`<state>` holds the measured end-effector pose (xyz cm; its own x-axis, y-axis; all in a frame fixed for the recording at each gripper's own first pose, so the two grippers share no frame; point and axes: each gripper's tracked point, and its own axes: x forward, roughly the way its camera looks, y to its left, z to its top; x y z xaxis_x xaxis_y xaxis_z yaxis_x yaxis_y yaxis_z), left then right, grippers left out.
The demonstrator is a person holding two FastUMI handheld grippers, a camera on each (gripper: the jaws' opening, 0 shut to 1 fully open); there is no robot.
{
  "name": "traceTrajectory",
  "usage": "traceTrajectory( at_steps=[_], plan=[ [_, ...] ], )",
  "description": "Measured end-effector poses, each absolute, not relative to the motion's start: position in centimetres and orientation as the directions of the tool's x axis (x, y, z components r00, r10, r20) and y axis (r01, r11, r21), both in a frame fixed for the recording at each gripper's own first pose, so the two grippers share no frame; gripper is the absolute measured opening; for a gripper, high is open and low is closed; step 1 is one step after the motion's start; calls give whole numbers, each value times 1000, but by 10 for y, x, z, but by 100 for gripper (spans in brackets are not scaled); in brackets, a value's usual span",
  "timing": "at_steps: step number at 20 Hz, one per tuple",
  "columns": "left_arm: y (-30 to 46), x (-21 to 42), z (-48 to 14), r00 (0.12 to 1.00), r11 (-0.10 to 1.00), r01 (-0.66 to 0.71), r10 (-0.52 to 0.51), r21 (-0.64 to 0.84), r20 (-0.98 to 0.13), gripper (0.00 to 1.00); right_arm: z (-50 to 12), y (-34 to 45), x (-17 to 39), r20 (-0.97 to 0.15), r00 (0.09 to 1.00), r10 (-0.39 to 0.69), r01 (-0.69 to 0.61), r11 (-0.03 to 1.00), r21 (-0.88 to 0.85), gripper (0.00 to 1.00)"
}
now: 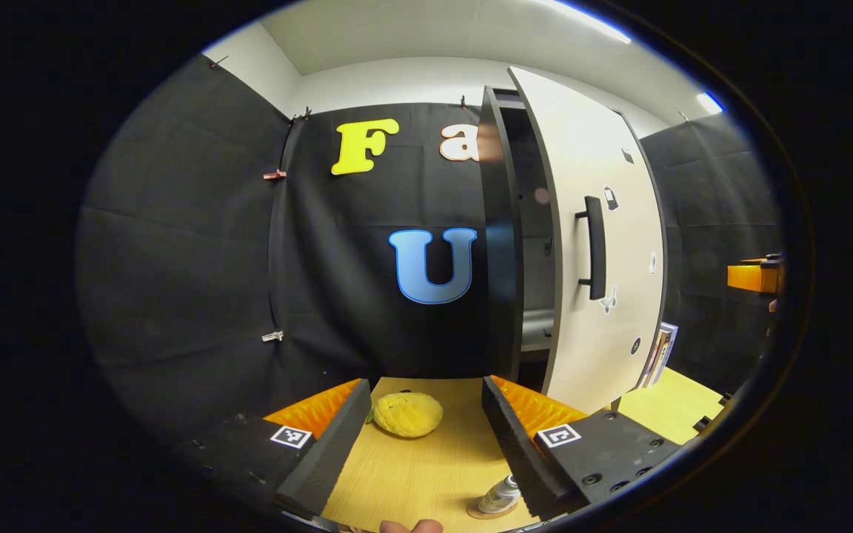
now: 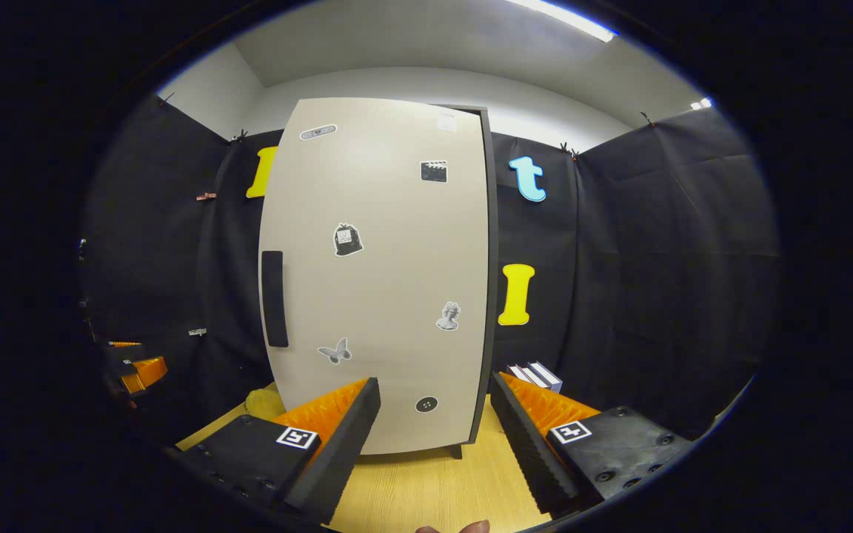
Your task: Open the cabinet door with the right hand, grasp the bottle in the cabinet with the left hand and place it on the coaster, then close the cabinet door with the right hand.
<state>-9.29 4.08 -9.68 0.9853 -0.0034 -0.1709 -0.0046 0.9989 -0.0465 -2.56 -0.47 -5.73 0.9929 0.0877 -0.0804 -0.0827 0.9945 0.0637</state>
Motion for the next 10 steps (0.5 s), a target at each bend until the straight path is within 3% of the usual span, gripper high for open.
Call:
traceTrajectory(
  at_steps=[10],
  plan=[
    [32,-91,-92,987,999,0,-8,-51,-163,95,-65,-9,-25,-86,993,80,-76,996,50,98]
  ],
)
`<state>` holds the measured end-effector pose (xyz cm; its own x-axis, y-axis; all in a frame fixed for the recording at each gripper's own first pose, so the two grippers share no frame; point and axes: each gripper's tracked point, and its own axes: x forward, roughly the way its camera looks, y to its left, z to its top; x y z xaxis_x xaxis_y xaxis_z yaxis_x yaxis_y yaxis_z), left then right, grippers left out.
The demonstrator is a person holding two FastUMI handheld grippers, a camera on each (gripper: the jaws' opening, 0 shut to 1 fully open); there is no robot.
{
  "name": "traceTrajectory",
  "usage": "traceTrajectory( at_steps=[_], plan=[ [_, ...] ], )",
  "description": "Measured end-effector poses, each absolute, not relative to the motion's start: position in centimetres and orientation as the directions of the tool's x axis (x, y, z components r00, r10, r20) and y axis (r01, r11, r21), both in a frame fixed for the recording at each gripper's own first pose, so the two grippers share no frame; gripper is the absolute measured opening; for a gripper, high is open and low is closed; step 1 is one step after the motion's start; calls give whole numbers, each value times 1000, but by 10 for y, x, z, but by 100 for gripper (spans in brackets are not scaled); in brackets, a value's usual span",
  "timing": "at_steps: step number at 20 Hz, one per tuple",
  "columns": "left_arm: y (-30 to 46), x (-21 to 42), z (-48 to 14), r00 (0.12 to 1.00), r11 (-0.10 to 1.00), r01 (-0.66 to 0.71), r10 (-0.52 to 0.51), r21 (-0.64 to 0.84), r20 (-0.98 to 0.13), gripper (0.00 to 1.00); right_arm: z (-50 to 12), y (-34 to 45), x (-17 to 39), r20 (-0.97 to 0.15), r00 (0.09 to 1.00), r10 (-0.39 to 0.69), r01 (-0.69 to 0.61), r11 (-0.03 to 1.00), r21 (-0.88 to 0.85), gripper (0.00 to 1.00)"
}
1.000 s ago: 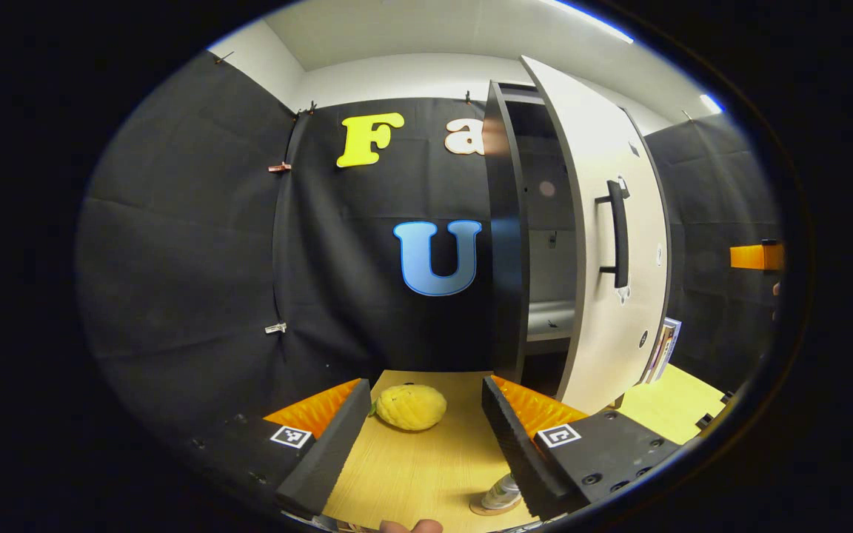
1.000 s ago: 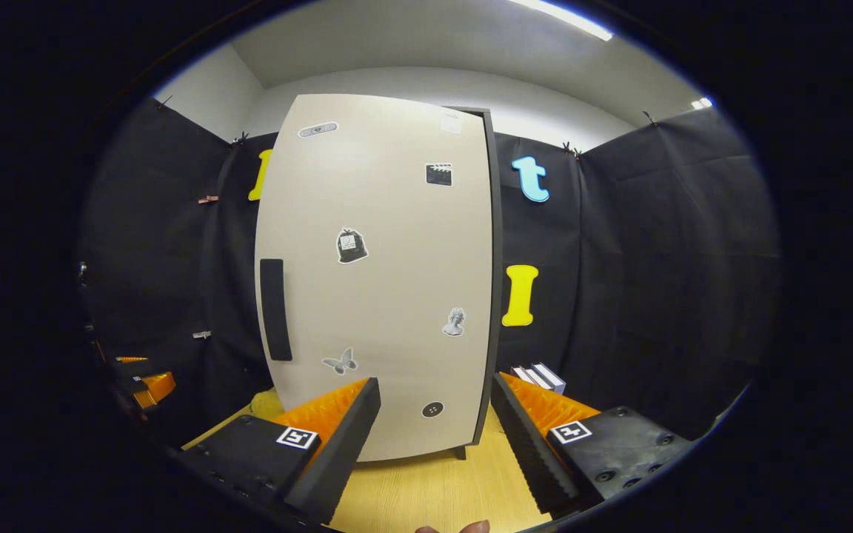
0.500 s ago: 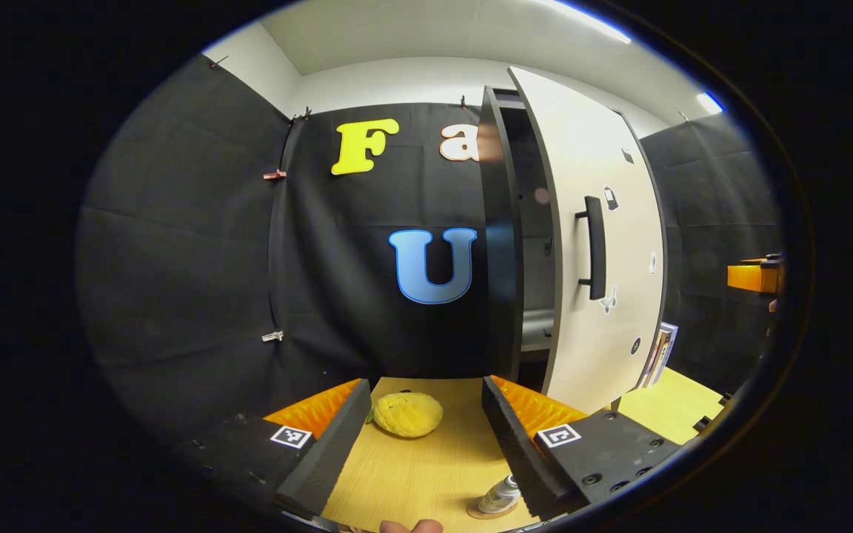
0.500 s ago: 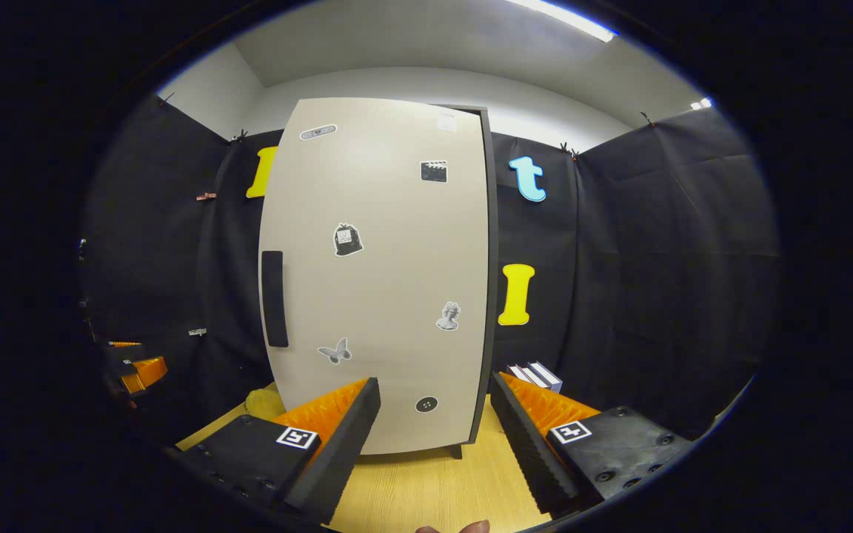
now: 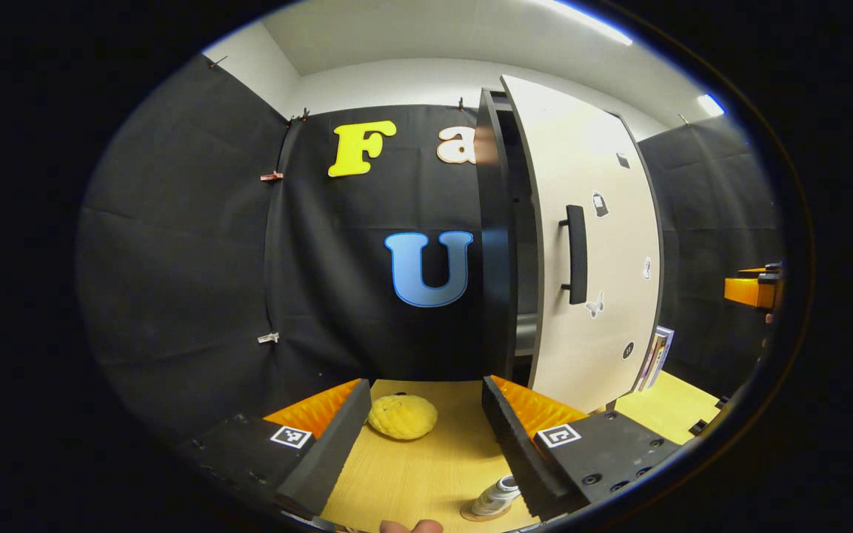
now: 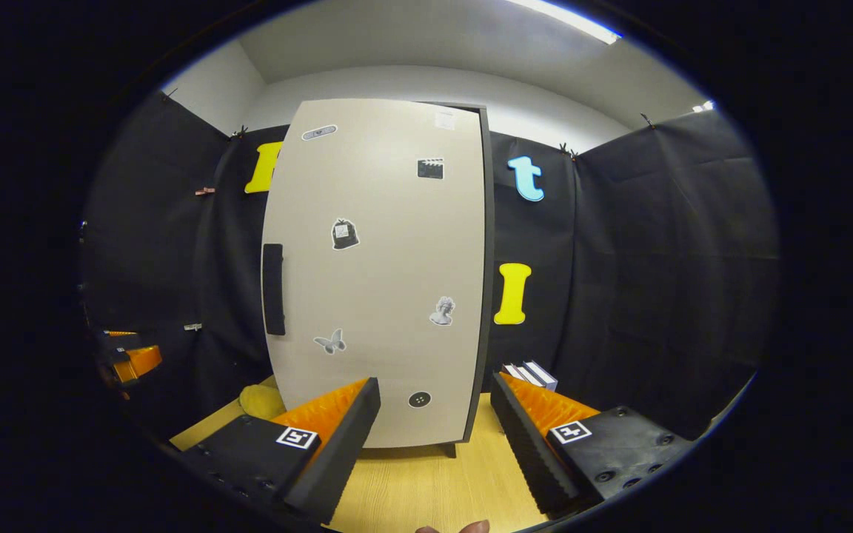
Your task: Open the cabinet door with the right hand, grasp the bottle in the cabinet with the left hand and place it on the coaster, then close the cabinet door with the right hand.
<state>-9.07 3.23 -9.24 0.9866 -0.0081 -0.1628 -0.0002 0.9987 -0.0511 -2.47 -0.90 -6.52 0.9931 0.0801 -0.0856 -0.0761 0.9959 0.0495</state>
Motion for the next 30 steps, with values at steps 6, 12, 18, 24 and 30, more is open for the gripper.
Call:
traceTrajectory(
  at_steps=[6,12,18,24,30],
  plan=[
    [33,-91,-94,986,999,-1,-7,-50,-166,95,-68,-8,-25,-88,993,81,-77,996,48,99],
    [35,-91,-98,985,999,-4,-5,-47,-174,95,-70,-9,-25,-89,993,78,-74,996,45,99],
    [37,-90,-99,984,999,-7,-1,-45,-176,95,-71,-9,-26,-89,993,74,-71,997,42,99],
    [35,-88,-100,985,999,-4,-4,-46,-174,95,-70,-8,-25,-87,994,72,-69,997,44,99],
    [36,-89,-101,984,999,-5,-3,-46,-179,95,-73,-7,-25,-92,993,73,-69,997,43,99]
  ],
)
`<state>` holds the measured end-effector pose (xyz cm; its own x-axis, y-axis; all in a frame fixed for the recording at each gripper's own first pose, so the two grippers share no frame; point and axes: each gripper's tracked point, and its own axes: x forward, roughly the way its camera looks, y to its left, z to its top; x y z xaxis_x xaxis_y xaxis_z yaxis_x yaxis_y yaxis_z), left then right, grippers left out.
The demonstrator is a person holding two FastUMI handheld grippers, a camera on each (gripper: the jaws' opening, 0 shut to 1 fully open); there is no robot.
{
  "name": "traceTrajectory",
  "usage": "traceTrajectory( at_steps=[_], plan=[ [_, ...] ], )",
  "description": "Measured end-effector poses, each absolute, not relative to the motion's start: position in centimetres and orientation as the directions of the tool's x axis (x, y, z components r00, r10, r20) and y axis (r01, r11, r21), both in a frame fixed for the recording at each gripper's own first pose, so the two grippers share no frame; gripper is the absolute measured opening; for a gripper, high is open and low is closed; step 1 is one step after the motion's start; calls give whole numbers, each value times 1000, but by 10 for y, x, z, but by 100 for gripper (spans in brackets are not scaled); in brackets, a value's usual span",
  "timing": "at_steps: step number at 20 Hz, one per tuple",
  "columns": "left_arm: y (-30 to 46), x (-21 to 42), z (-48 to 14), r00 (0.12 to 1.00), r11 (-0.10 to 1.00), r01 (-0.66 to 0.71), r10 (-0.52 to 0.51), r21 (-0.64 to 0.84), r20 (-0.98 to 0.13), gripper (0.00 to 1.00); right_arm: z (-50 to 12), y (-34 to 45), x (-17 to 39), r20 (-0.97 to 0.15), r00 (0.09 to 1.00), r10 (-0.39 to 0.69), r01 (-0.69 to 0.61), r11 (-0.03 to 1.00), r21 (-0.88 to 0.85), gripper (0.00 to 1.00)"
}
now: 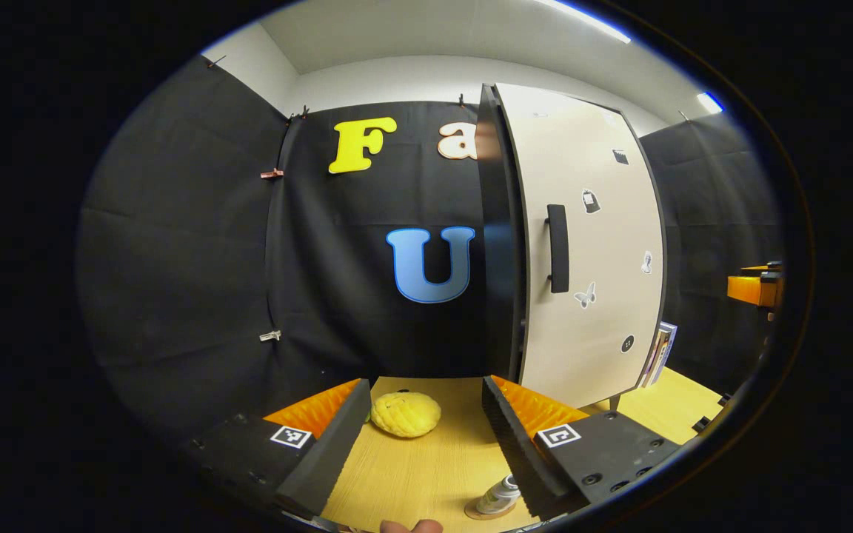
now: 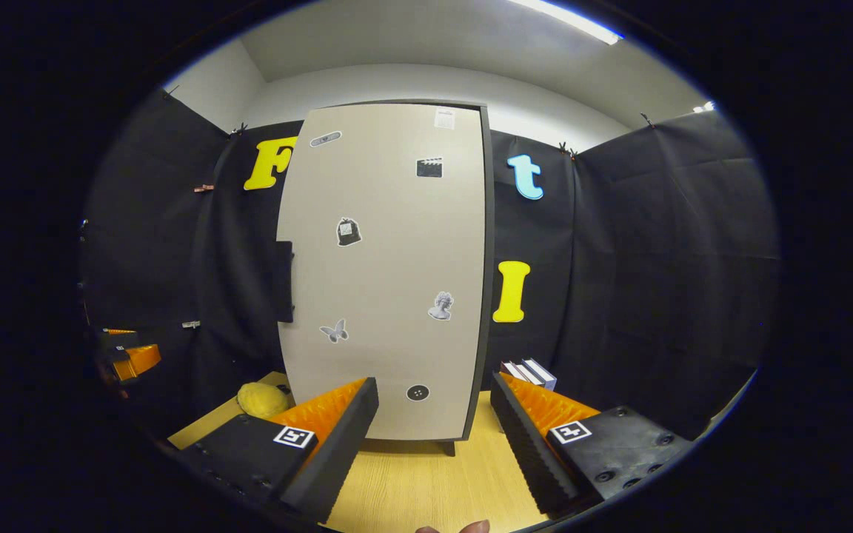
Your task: Open the cabinet door with the right hand, grasp the bottle in the cabinet with the left hand and place it on the coaster, then close the cabinet door with the right hand.
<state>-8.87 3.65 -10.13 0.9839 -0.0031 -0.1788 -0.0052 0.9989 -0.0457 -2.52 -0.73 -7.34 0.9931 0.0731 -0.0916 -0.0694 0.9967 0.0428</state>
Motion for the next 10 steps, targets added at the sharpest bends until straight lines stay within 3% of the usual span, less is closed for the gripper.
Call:
traceTrajectory(
  at_steps=[10],
  plan=[
    [38,-89,-102,984,999,-7,-1,-45,-177,95,-73,-8,-25,-91,993,75,-72,997,39,99]
  ],
)
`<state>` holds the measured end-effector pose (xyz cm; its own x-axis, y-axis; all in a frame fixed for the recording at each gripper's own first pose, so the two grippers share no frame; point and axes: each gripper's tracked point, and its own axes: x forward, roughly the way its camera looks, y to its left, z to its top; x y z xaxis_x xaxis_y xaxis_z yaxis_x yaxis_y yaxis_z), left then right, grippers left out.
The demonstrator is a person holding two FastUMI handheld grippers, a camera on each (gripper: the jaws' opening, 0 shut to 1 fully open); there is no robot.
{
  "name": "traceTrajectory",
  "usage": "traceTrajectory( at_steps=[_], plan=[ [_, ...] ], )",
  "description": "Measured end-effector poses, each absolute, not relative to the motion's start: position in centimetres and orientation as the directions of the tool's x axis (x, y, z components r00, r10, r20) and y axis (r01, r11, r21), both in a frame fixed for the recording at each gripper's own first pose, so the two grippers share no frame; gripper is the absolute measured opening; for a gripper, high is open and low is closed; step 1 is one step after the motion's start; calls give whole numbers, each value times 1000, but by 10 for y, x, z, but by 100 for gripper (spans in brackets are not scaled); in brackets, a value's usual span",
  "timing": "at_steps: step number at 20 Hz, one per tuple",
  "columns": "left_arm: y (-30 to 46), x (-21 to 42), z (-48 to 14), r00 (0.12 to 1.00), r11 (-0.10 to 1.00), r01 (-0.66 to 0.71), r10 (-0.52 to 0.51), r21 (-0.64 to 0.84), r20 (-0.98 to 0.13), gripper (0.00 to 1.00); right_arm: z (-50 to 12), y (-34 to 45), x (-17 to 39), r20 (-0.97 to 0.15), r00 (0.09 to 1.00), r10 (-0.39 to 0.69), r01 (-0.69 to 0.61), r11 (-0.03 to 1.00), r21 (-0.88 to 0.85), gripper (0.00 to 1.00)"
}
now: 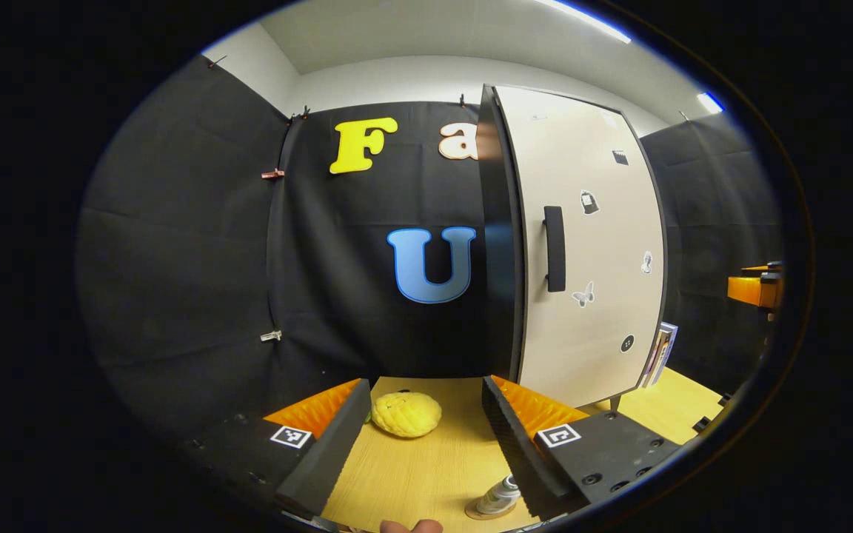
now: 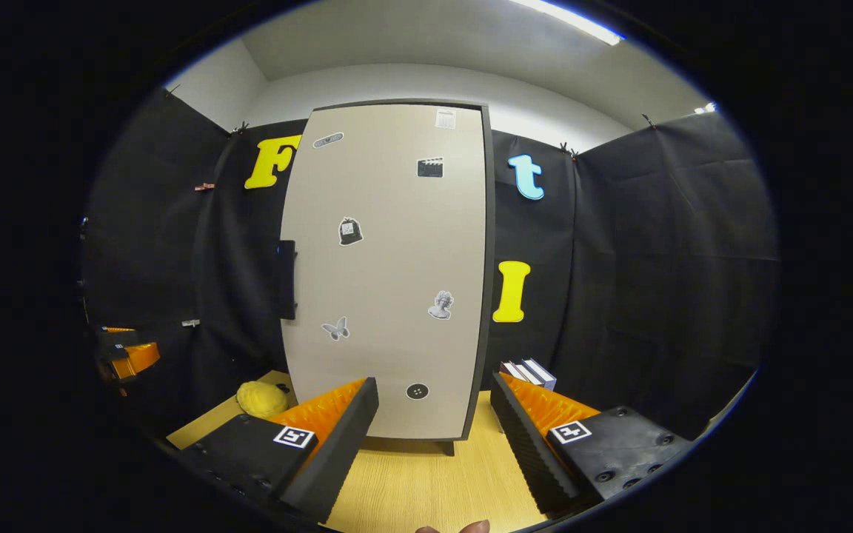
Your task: Open the cabinet door with the right hand, grasp the bottle in the cabinet with the left hand and place it on the coaster, then close the cabinet door with the right hand.
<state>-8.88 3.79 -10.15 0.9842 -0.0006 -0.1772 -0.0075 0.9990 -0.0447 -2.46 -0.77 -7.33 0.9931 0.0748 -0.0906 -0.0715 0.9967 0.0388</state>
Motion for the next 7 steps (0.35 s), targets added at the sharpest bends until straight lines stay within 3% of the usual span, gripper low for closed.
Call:
traceTrajectory(
  at_steps=[7],
  plan=[
    [36,-89,-99,985,999,-1,-5,-38,-174,95,-74,-9,-25,-90,993,72,-69,997,42,99]
  ],
)
